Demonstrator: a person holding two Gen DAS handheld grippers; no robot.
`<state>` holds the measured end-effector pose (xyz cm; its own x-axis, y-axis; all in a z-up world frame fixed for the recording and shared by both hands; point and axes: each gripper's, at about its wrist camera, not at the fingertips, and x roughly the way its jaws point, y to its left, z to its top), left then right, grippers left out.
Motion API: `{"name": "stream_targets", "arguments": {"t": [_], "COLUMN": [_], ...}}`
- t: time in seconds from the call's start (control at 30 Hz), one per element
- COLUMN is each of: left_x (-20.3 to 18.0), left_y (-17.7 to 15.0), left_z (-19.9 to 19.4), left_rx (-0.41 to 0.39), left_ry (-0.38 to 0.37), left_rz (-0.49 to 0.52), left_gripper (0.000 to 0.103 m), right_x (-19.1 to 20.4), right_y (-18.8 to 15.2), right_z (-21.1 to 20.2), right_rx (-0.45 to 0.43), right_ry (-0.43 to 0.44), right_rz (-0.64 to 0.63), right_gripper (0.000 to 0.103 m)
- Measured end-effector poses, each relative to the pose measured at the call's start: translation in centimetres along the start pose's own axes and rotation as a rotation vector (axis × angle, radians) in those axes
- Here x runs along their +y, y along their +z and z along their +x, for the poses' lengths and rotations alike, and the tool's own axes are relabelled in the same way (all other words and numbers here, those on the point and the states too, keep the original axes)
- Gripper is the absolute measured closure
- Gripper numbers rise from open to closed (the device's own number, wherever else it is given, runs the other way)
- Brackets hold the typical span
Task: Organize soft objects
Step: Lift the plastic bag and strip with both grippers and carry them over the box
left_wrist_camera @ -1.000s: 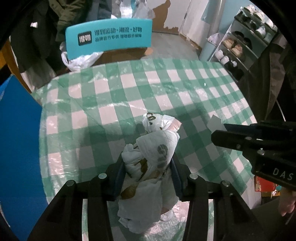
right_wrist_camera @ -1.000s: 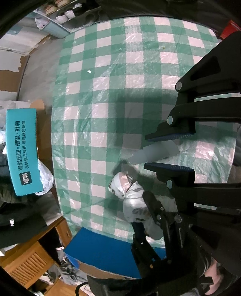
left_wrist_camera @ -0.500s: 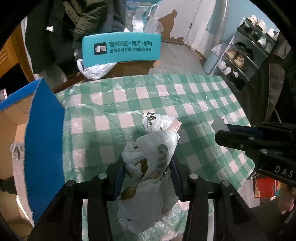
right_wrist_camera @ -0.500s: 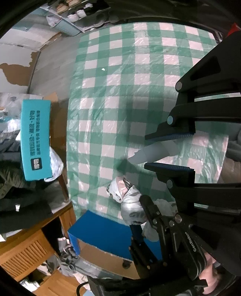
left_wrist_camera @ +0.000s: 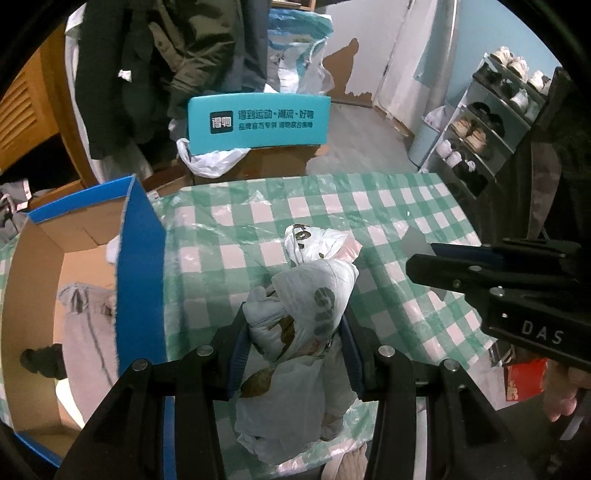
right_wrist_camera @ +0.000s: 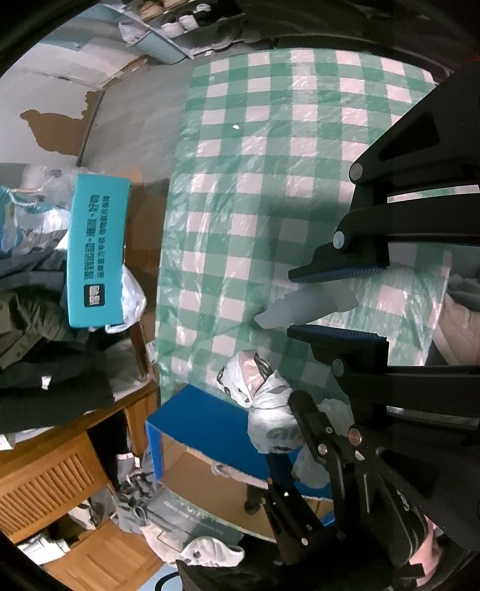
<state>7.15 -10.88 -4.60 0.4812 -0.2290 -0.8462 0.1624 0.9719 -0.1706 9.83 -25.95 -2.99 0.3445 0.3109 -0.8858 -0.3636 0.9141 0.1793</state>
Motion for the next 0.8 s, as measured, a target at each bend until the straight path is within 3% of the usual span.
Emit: {"name": "stream_targets", "arguments": {"t": [0.8], "left_x": [7.2], "left_y": [-0.7], "left_z": [-6.1], "left_rx": [-0.081], "left_ry": [0.071], "left_rz": [-0.115], "left_gripper": [0.057], "right_x": [9.3], "right_y": [4.1], "right_z": [-0.9], "right_rx": [-0.030], "right_ry": [0.068], "right_rz": [-0.126], "right_gripper": [0.081]}}
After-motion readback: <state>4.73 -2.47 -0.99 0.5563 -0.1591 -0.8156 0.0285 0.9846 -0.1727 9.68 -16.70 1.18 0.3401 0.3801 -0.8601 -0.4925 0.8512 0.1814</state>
